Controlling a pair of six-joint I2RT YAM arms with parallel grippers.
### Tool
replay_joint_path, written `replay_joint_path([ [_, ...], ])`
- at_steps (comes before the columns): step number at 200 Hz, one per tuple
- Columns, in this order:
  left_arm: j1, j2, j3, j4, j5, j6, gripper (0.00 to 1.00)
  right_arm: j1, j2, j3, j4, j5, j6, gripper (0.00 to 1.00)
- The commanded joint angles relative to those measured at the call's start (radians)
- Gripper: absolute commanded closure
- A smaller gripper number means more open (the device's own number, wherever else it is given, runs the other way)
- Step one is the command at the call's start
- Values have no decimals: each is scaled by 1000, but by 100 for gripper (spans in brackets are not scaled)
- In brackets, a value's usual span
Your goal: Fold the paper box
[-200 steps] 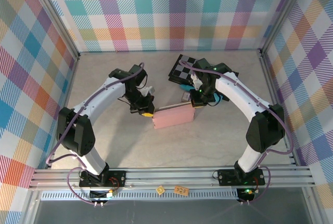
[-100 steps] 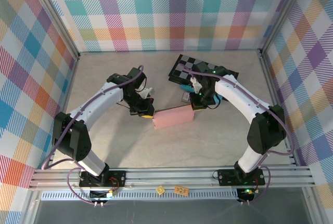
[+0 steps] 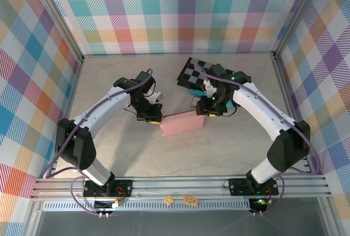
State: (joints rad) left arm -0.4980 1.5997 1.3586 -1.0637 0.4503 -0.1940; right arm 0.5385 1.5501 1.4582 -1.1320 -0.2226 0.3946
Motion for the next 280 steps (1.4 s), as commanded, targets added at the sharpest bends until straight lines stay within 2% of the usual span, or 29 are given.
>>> replay_joint_path([
  [1,-17,29,17,-25,-28,3,100,-11,-44,-7,18,-54,143,51],
  [24,-20,31,23,-29,-28,2,100,-41,-96,-48,111,-85,349,44],
  [60,-25,29,23,-27,-30,0,100,-71,-144,-225,379,-266,792,37],
  [83,-28,29,23,-25,-30,-2,100,-73,-158,-292,487,-281,929,31],
  [94,-28,29,23,-25,-29,-2,100,-75,-160,-309,514,-286,957,28],
  [135,-31,26,27,-24,-28,-4,100,-80,-127,-362,570,-320,1010,29],
  [174,-31,26,33,-27,-28,-6,100,-95,-117,-404,586,-316,992,34],
  [218,-31,16,37,-22,-32,-10,100,-104,-98,-421,583,-308,955,47],
  [233,-31,-3,35,-3,-25,-23,87,-106,-92,-423,587,-308,949,50],
  [257,-21,-56,12,61,23,-90,74,-106,-85,-421,579,-296,933,53],
  [280,3,-129,-36,155,79,-214,68,-105,-79,-424,575,-290,925,55],
])
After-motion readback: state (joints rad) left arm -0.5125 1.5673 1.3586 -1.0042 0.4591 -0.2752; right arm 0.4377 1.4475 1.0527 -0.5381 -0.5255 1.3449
